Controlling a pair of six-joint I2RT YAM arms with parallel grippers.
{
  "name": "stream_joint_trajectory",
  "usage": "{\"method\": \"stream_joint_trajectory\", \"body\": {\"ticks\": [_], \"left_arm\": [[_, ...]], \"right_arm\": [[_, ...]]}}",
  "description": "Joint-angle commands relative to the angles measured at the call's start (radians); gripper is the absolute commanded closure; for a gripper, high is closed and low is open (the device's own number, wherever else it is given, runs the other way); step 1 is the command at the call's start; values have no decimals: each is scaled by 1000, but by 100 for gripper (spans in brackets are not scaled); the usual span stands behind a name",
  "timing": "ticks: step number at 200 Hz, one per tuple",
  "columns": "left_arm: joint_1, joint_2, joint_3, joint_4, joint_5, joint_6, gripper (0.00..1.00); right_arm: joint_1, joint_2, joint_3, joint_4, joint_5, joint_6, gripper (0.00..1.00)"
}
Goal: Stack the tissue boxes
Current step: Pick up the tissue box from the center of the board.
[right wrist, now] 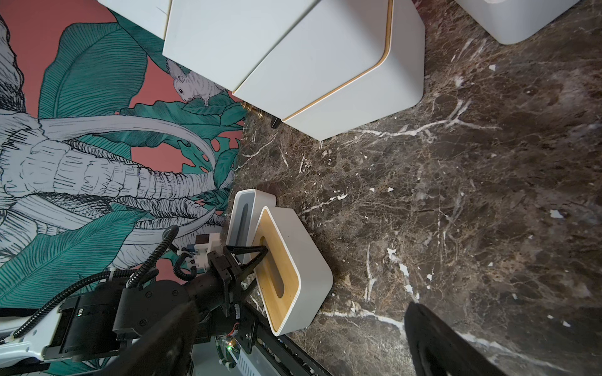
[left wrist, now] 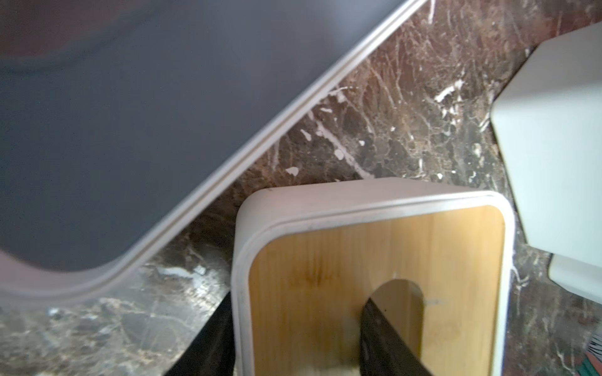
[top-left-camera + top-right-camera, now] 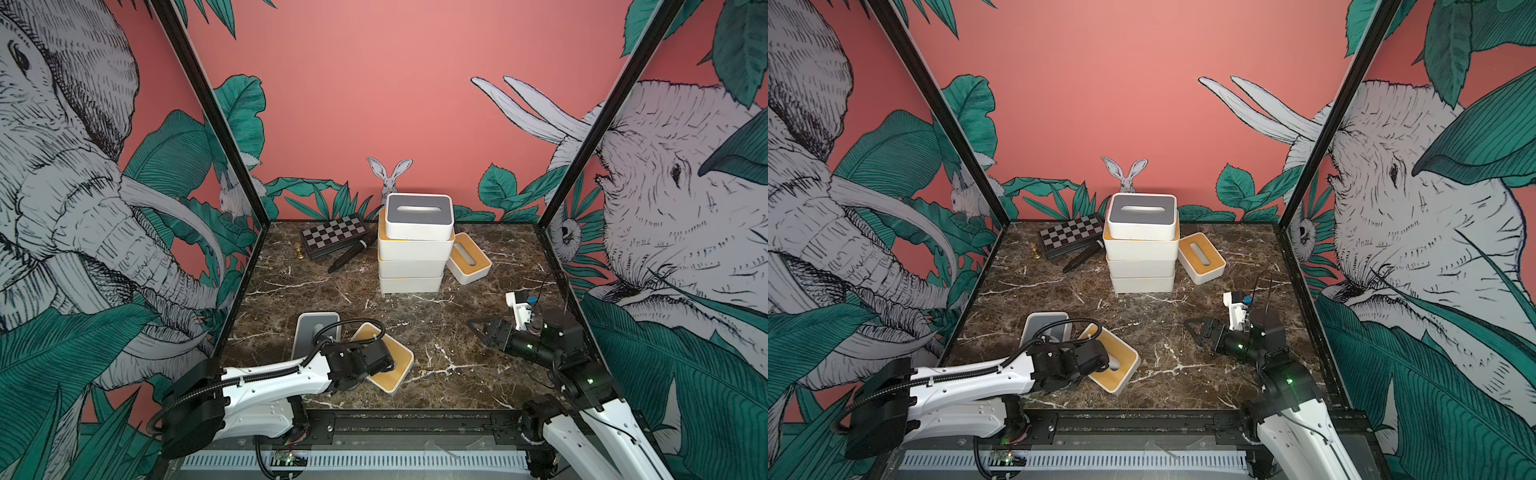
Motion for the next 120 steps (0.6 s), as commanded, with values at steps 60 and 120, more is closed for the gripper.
{"method": "stream_joint_trajectory", "body": {"ticks": [60, 120], "left_arm": [[32, -30, 105, 141, -116, 72, 57], [57, -37, 153, 141, -118, 103, 59]], "right_arm": [[49, 59, -94, 293, -59, 33, 1], [229, 114, -274, 678, 94, 63, 1]]}}
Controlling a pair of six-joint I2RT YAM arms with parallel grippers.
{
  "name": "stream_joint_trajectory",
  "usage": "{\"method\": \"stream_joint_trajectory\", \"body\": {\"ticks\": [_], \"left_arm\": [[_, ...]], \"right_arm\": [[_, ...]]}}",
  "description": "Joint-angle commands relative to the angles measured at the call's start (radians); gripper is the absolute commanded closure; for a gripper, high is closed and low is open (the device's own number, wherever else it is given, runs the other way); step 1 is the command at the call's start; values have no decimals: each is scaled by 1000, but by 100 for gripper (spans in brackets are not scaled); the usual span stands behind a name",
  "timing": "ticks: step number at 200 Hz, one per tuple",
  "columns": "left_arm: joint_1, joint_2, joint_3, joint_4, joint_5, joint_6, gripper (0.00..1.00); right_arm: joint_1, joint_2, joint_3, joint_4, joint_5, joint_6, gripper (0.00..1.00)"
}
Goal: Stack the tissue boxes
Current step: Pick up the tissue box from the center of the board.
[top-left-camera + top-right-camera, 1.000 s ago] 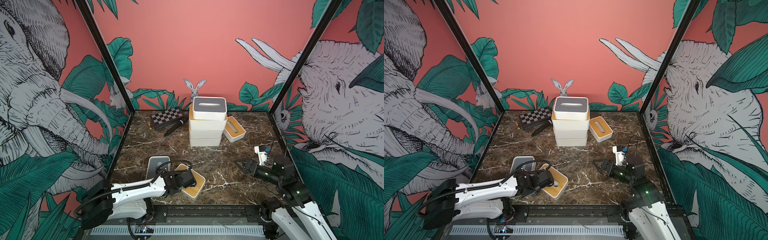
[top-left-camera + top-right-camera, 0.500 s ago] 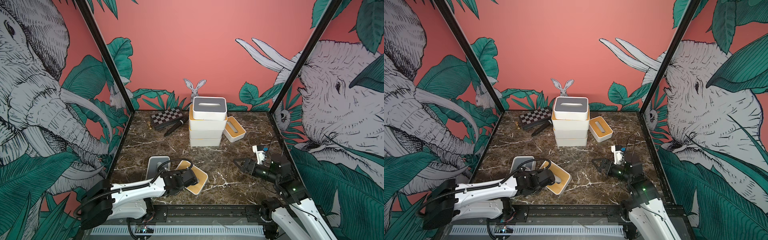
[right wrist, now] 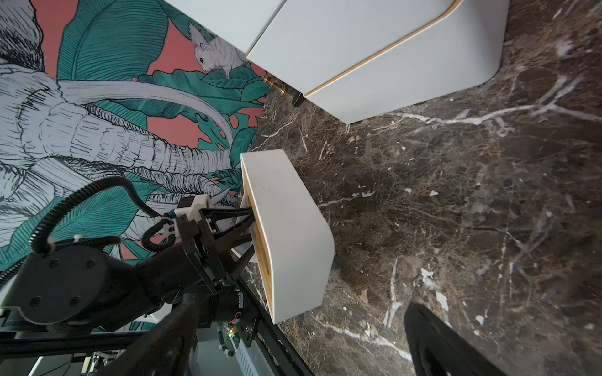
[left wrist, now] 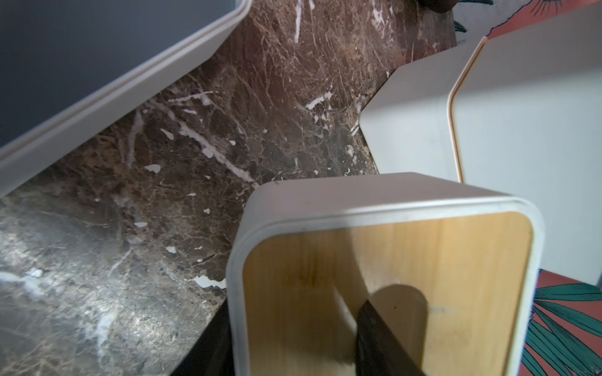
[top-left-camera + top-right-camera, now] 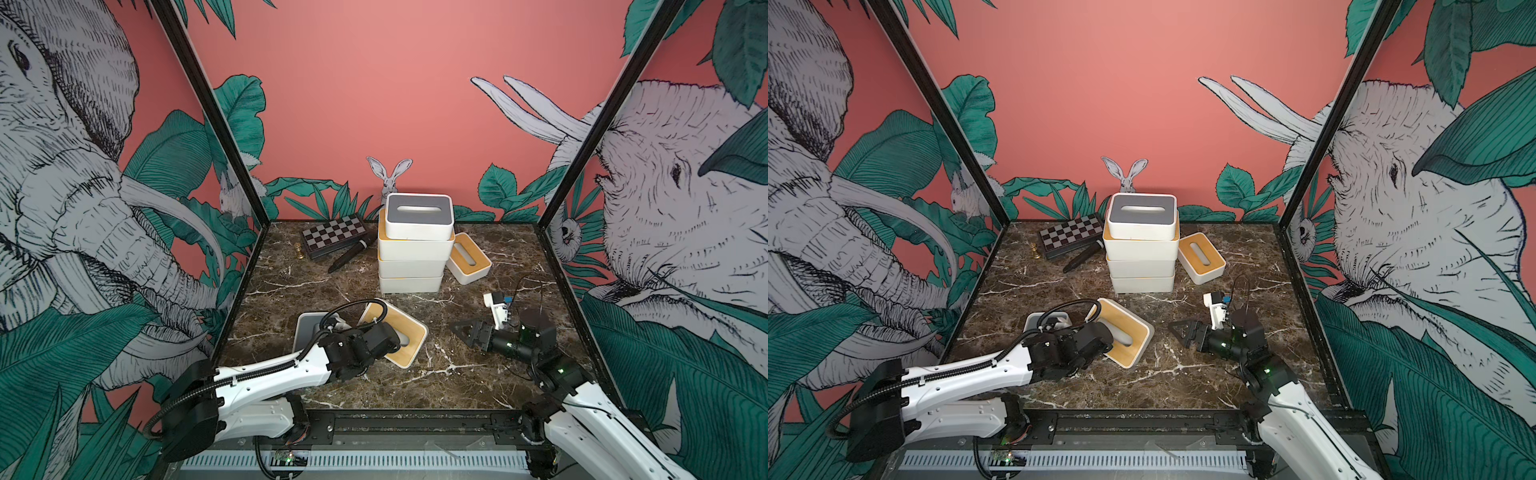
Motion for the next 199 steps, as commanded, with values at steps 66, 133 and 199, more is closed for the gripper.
{"method": "stream_joint_trajectory", "body": {"ticks": [66, 133, 199], "left_arm": [[23, -68, 90, 11, -67, 48, 59], [24, -80, 101, 16, -76, 49, 60], [33, -84, 107, 82, -76, 55, 59]], "right_arm": [[253, 223, -101, 576, 242, -24, 1], [326, 352, -56, 740, 280, -24, 1], [372, 453, -74, 845, 298, 0, 1]]}}
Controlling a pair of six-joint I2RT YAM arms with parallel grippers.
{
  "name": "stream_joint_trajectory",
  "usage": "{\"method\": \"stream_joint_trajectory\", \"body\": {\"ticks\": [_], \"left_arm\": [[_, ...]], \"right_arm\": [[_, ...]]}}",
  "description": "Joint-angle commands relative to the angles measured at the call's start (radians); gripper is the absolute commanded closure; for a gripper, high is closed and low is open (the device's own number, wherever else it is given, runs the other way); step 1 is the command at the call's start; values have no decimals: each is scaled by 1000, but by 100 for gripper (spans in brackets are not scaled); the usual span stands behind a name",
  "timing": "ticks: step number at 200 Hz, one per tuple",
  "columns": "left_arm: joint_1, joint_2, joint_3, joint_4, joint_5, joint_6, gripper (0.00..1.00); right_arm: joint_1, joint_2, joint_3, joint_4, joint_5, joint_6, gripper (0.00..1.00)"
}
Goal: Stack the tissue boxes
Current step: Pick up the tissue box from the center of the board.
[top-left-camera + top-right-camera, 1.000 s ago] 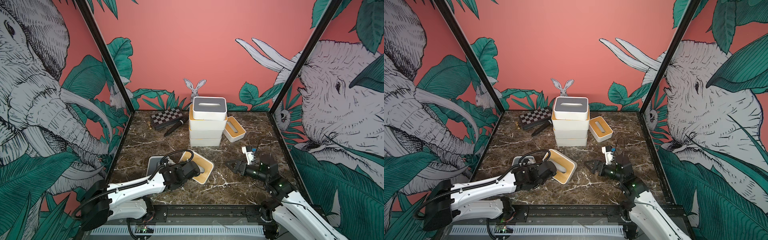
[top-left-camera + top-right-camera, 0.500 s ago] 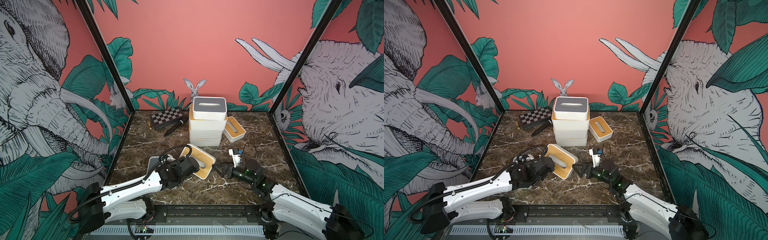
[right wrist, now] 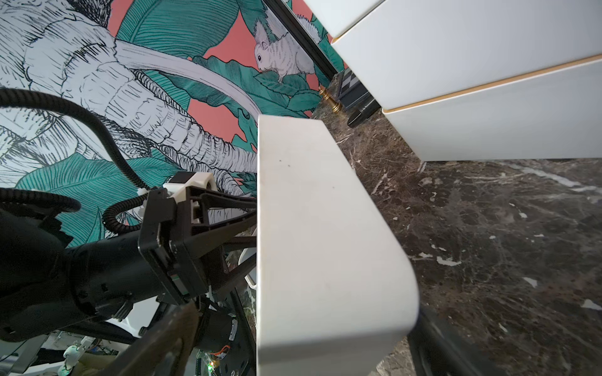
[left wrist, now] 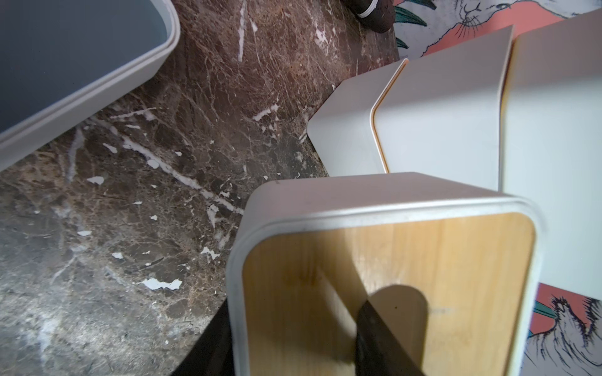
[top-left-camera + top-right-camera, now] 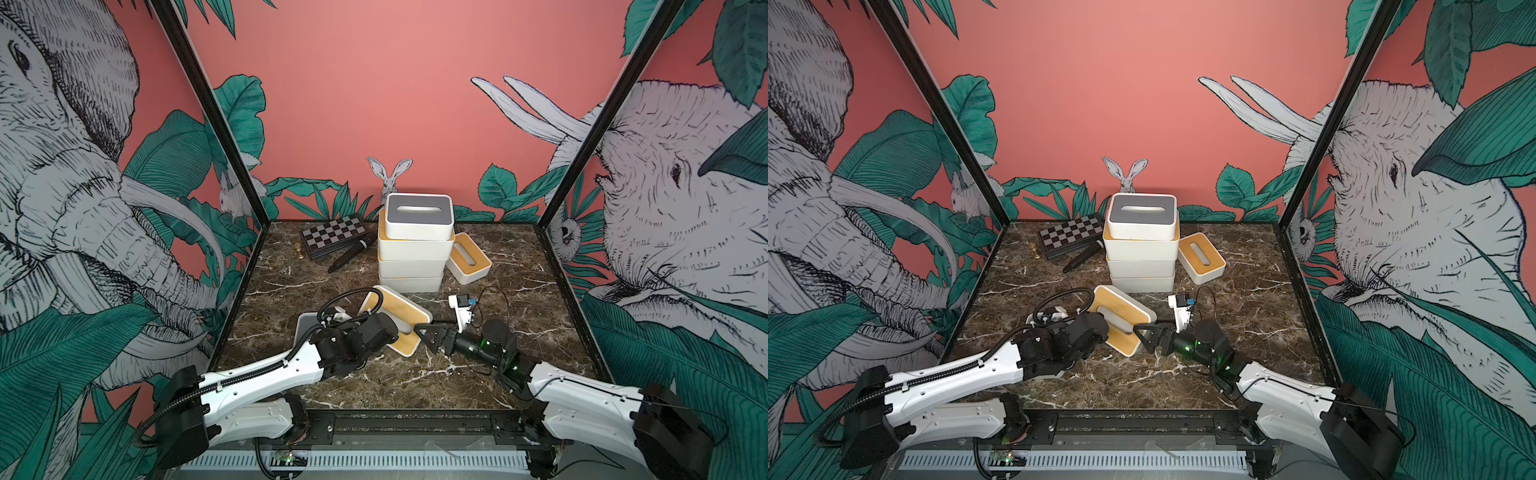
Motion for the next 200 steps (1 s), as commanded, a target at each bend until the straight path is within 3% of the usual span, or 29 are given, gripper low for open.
{"method": "stream_joint_trajectory", "body": {"ticks": [1, 32, 116, 200], "left_arm": [[9, -38, 39, 66, -43, -7, 59], [11, -50, 47, 68, -50, -7, 60], [33, -51, 70, 119, -62, -6, 60], [35, -44, 88, 124, -76, -7, 59]], "right_arm": [[15, 31, 4, 116, 22, 11, 1], [21, 47, -22, 177, 63, 28, 0], [72, 151, -8, 297, 33, 49, 2], [88, 131, -29, 325, 75, 56, 9]]}}
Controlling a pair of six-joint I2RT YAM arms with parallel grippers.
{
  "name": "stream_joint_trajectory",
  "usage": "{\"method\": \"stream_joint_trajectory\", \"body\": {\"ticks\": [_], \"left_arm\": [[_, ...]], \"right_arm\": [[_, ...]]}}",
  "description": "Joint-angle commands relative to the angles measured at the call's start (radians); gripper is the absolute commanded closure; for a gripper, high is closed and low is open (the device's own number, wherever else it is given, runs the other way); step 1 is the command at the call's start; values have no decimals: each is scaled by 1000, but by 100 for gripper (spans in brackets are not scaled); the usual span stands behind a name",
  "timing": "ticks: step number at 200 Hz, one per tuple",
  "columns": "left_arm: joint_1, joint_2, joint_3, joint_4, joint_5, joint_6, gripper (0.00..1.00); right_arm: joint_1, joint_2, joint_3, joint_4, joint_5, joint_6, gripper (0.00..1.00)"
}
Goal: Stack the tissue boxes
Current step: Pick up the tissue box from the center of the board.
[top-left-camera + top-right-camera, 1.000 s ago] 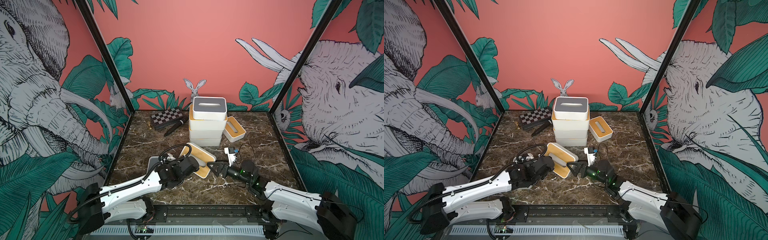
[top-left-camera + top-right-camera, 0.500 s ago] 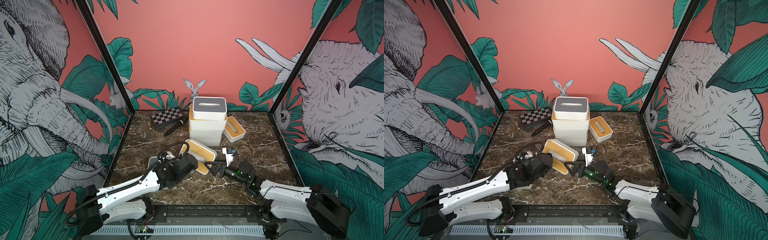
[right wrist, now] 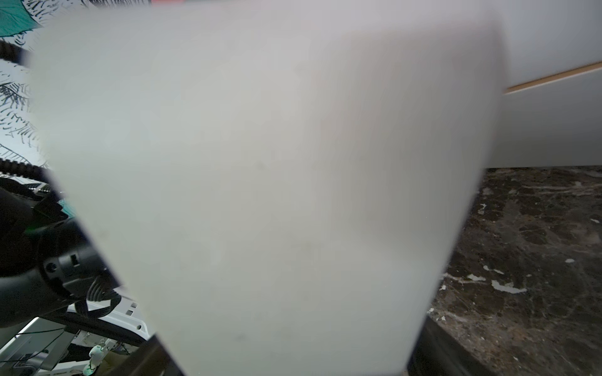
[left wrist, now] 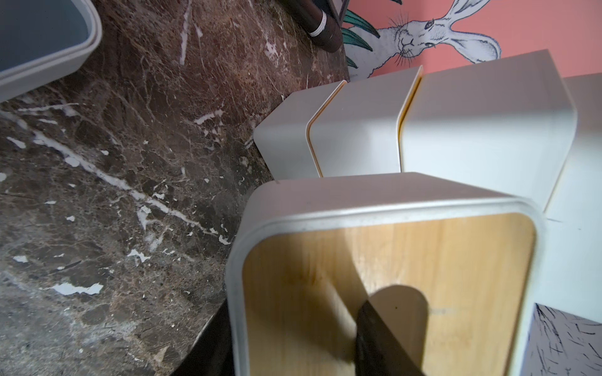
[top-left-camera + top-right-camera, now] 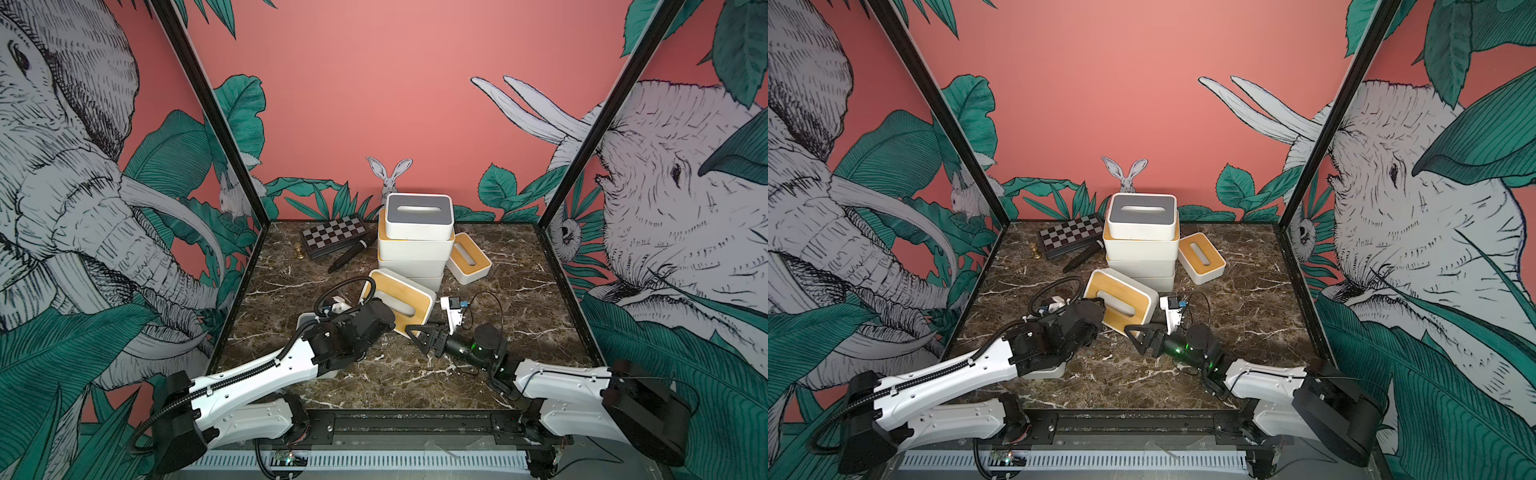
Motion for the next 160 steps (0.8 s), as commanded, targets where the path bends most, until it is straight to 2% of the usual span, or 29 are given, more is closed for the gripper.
{"method": "stream_joint_trajectory", "body": {"ticks": [1, 160], "left_arm": [[5, -21, 25, 57, -49, -13, 59], [6, -24, 2, 76, -49, -39, 59]], "right_arm": [[13, -21, -17, 55, 23, 3, 9], [28, -76, -23, -19, 65, -21, 30]]}}
